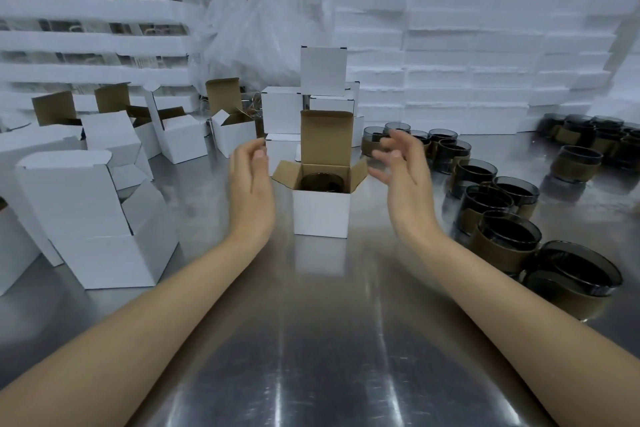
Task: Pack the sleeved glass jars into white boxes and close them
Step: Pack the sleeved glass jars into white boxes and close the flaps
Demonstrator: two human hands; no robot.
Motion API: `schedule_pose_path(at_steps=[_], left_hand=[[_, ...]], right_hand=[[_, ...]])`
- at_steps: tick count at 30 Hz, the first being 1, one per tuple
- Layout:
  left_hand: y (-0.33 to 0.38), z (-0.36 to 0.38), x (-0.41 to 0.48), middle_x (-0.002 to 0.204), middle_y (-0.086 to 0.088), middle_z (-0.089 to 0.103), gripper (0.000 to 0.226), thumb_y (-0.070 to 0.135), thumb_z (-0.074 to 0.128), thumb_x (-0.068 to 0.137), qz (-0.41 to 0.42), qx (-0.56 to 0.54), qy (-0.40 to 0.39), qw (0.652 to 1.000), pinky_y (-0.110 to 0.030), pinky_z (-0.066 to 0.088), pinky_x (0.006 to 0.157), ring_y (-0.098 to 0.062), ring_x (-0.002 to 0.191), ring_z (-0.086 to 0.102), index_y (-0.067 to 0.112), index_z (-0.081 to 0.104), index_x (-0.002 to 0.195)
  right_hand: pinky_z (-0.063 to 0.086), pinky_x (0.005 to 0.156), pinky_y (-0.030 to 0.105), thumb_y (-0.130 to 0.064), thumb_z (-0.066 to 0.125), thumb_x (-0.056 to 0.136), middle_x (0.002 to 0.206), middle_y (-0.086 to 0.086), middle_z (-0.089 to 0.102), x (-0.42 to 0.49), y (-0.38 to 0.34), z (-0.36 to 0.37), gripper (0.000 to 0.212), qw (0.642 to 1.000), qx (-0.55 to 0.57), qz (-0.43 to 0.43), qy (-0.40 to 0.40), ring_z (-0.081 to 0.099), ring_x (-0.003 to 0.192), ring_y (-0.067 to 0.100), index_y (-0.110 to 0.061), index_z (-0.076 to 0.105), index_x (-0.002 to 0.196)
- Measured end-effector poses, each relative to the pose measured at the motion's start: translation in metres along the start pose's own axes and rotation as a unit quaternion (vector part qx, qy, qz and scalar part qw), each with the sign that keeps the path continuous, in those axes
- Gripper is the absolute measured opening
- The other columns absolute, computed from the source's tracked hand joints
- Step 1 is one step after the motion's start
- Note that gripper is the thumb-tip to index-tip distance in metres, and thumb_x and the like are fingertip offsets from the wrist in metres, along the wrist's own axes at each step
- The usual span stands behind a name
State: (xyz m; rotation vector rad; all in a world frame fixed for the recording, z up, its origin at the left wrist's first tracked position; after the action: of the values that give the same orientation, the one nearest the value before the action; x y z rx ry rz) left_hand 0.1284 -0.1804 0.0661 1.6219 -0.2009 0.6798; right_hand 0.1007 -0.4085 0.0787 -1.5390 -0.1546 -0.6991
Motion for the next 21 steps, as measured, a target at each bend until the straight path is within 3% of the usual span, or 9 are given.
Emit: schedule_pose_path(at_steps=[2, 4, 7, 10, 13, 15, 17, 19, 21], left_hand=[[-0.007, -0.001, 0.004, 0.1, 0.003, 0.06, 0.023, 0.016, 0.033, 0.104, -0.034, -0.041, -0.004, 0.999, -0.026, 0.044, 0.091, -0.008, 0.095, 0.058, 0.016, 0.055, 0.111], [0.0, 0.004, 0.003, 0.101, 0.001, 0.061, 0.026, 0.01, 0.036, 0.102, 0.014, -0.011, -0.047, 0.999, -0.024, 0.045, 0.086, -0.005, 0.092, 0.057, 0.013, 0.062, 0.105], [0.011, 0.015, -0.004, 0.107, 0.003, 0.065, 0.027, 0.013, 0.039, 0.101, 0.072, -0.024, -0.115, 0.991, -0.017, 0.045, 0.087, -0.004, 0.099, 0.059, 0.017, 0.065, 0.108], [0.018, 0.03, -0.013, 0.1, 0.018, 0.066, 0.023, 0.016, 0.047, 0.099, 0.12, 0.062, -0.184, 0.974, -0.02, 0.041, 0.093, -0.008, 0.108, 0.055, 0.028, 0.065, 0.106], [0.016, 0.033, -0.013, 0.093, 0.029, 0.062, 0.023, 0.013, 0.052, 0.097, 0.109, 0.099, -0.199, 0.969, -0.015, 0.038, 0.093, -0.003, 0.106, 0.051, 0.03, 0.066, 0.101], [0.011, 0.034, -0.012, 0.098, 0.027, 0.062, 0.025, 0.01, 0.054, 0.096, 0.072, 0.046, -0.201, 0.976, -0.021, 0.039, 0.099, -0.009, 0.11, 0.053, 0.031, 0.06, 0.108], [0.004, 0.035, -0.013, 0.114, 0.012, 0.056, 0.034, 0.007, 0.055, 0.095, 0.027, -0.002, -0.19, 0.981, -0.029, 0.04, 0.103, -0.018, 0.114, 0.053, 0.025, 0.047, 0.121], [0.001, 0.036, -0.014, 0.128, 0.005, 0.045, 0.05, 0.005, 0.056, 0.093, -0.002, -0.04, -0.189, 0.981, -0.019, 0.042, 0.098, -0.008, 0.114, 0.052, 0.026, 0.032, 0.132], [0.0, 0.038, -0.016, 0.131, 0.006, 0.047, 0.058, 0.008, 0.055, 0.094, -0.006, -0.061, -0.213, 0.975, -0.011, 0.039, 0.096, 0.005, 0.112, 0.051, 0.03, 0.022, 0.137]], right_hand=[[0.055, 0.081, 0.022, -0.005, 0.038, 0.101, 0.102, 0.003, 0.061, 0.001, 0.007, 0.001, 0.026, 0.996, 0.072, 0.057, -0.001, 0.063, 0.092, 0.012, -0.013, 0.049, 0.123], [0.054, 0.085, 0.021, -0.005, 0.05, 0.096, 0.096, -0.002, 0.066, -0.001, 0.013, 0.009, 0.02, 0.996, 0.028, 0.076, -0.044, 0.063, 0.088, 0.005, -0.012, 0.059, 0.113], [0.048, 0.09, 0.021, -0.013, 0.061, 0.092, 0.107, -0.003, 0.067, -0.007, 0.022, 0.02, 0.014, 0.99, -0.055, 0.085, -0.1, 0.06, 0.096, 0.003, -0.02, 0.067, 0.102], [0.045, 0.086, 0.012, -0.013, 0.064, 0.09, 0.126, -0.006, 0.056, -0.008, 0.028, 0.023, 0.036, 0.989, -0.023, 0.102, -0.106, 0.057, 0.11, 0.004, -0.025, 0.053, 0.123], [0.045, 0.096, 0.022, 0.0, 0.056, 0.091, 0.13, -0.003, 0.056, -0.008, 0.031, 0.031, 0.058, 0.983, 0.034, 0.113, -0.137, 0.056, 0.116, 0.009, -0.025, 0.036, 0.14], [0.047, 0.093, 0.021, 0.008, 0.05, 0.089, 0.12, -0.006, 0.062, -0.006, 0.023, 0.034, 0.057, 0.984, 0.038, 0.083, -0.156, 0.059, 0.109, 0.005, -0.026, 0.044, 0.135], [0.047, 0.09, 0.019, 0.011, 0.049, 0.087, 0.111, -0.012, 0.065, -0.006, 0.012, 0.035, 0.049, 0.985, -0.003, 0.036, -0.167, 0.06, 0.103, 0.0, -0.028, 0.057, 0.116], [0.045, 0.094, 0.023, 0.009, 0.047, 0.09, 0.111, -0.006, 0.065, -0.007, 0.01, 0.034, 0.038, 0.985, -0.044, 0.008, -0.169, 0.059, 0.105, 0.003, -0.021, 0.064, 0.106], [0.042, 0.1, 0.025, -0.004, 0.042, 0.094, 0.113, -0.009, 0.063, -0.009, 0.011, 0.031, 0.03, 0.983, -0.047, 0.004, -0.176, 0.056, 0.109, -0.002, -0.018, 0.066, 0.105]])
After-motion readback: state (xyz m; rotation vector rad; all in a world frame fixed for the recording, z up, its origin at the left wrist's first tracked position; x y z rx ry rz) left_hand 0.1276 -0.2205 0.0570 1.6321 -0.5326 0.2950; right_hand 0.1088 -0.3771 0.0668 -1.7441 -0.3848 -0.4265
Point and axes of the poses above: each hand's wrist, its own x-axis towards the middle knuckle, its own z-axis out of the palm, y = z × x, the point moved 8 cm from there along x, towards the middle knuckle
